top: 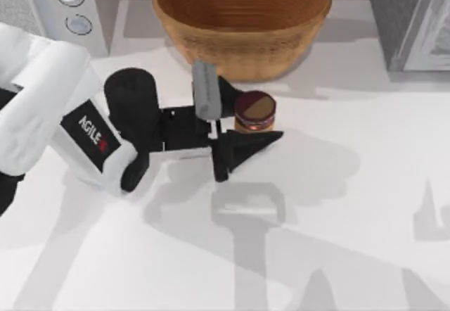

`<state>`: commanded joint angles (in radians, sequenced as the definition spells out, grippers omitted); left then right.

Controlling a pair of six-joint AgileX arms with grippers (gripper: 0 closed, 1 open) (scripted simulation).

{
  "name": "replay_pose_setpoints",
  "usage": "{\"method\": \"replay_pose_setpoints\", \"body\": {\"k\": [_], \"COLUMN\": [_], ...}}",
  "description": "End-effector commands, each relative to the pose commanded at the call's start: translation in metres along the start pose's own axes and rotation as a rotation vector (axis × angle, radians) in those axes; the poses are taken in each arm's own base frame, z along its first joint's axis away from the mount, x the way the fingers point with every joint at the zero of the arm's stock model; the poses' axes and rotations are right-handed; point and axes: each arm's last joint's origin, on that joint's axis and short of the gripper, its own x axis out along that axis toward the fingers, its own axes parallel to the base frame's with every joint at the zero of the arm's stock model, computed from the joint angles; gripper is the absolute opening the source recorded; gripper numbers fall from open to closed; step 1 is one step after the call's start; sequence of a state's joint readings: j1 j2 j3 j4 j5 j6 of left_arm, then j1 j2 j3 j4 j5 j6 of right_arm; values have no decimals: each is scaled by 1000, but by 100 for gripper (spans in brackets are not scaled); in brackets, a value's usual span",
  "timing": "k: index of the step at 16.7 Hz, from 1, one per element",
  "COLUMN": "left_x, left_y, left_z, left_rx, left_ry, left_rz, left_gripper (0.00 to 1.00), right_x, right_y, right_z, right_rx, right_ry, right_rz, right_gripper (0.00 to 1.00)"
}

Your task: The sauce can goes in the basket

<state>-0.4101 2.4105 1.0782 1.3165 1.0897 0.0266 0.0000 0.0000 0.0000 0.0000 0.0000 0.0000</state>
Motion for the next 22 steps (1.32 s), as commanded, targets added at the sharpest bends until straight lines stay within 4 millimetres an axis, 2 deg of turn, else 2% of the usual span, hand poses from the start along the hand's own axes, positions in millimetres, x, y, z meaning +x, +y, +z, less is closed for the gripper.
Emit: {"method": "replay_pose_setpoints", "body": {"k": [3, 6, 9, 11, 15, 17, 19, 22], "left_x": [-32, -59, -74, -76, -74, -69, -59, -43], "left_y": [-15, -40, -59, -63, -62, -55, -40, -5], "left_z": [25, 43, 55, 56, 55, 58, 65, 88], "left_rx": [2, -6, -6, -7, -8, -12, -12, 9], "left_ry": [-1, 2, 2, 2, 3, 6, 9, 0], "left_rz": [33, 41, 29, 26, 24, 48, 94, 202], "left_gripper": [0, 0, 0, 0, 0, 0, 0, 0], "right_x": [0, 0, 0, 0, 0, 0, 0, 0], "right_y": [0, 0, 0, 0, 0, 0, 0, 0], "right_z": [0, 0, 0, 0, 0, 0, 0, 0], "right_rx": [0, 0, 0, 0, 0, 0, 0, 0], "right_ry": [0, 0, 0, 0, 0, 0, 0, 0], "right_rz": [0, 0, 0, 0, 0, 0, 0, 0], "right_gripper": [100, 100, 100, 100, 100, 100, 100, 100]}}
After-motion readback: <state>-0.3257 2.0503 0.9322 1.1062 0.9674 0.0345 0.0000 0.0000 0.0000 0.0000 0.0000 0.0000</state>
